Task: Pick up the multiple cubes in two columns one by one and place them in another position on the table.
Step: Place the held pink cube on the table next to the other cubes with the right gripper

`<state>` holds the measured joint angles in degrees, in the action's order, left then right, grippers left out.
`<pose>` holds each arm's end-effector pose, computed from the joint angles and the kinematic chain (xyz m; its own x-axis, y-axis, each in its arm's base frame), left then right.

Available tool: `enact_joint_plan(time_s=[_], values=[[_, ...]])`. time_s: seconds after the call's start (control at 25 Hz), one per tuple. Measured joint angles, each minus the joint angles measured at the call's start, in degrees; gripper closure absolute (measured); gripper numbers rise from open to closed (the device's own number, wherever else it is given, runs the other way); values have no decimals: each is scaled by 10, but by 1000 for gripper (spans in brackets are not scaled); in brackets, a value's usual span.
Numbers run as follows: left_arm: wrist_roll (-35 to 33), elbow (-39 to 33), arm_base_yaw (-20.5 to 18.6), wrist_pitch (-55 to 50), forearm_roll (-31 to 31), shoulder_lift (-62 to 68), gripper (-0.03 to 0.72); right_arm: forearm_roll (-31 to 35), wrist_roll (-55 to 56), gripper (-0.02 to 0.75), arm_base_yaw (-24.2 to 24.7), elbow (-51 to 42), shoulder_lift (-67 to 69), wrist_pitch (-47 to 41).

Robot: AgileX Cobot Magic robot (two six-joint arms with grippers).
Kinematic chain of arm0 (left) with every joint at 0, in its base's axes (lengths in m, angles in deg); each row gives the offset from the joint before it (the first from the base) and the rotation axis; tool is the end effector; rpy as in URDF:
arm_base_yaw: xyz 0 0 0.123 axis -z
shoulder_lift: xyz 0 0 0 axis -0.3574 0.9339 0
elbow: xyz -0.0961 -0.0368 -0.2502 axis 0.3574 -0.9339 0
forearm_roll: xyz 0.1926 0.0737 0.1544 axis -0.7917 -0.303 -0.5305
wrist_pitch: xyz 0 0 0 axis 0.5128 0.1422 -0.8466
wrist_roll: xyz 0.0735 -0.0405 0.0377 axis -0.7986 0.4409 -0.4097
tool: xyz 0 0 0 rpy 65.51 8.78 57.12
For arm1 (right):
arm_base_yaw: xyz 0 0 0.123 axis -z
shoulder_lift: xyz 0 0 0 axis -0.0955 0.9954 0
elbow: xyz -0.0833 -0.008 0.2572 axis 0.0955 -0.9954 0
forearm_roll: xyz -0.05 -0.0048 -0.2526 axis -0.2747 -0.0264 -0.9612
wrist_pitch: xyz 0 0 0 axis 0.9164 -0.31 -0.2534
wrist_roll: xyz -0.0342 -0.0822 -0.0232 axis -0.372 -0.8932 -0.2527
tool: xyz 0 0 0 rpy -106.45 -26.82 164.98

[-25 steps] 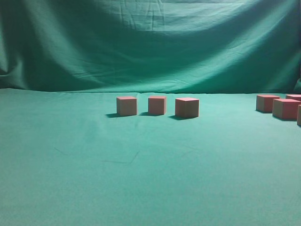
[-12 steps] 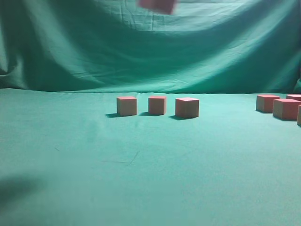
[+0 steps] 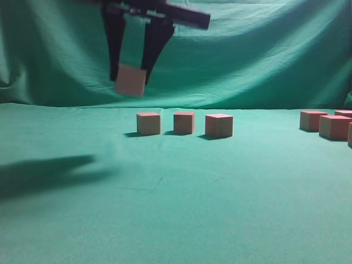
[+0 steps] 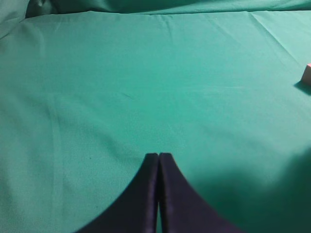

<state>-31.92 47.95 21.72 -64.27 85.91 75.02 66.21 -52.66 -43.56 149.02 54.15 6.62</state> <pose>0.0744 -0.0004 0.1775 -0.2589 0.0306 -0.9654 0.0137 0.9995 0.0280 0.2905 0.3337 0.2249 -0.8828 -0.3841 -0.2704 -0.4259 0.8973 0.1159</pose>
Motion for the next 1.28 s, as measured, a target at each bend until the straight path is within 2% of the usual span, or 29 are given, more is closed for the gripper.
enact_joint_plan(time_s=[0.12, 0.32, 0.68, 1.28], values=[[0, 0, 0, 0, 0, 0, 688, -13, 44, 479, -3, 19, 30, 16], [0, 0, 0, 0, 0, 0, 688, -87, 117, 479, -23, 28, 56, 45], [0, 0, 0, 0, 0, 0, 688, -130, 170, 479, -24, 29, 77, 74], [0, 0, 0, 0, 0, 0, 688, -143, 180, 479, -24, 31, 106, 87]])
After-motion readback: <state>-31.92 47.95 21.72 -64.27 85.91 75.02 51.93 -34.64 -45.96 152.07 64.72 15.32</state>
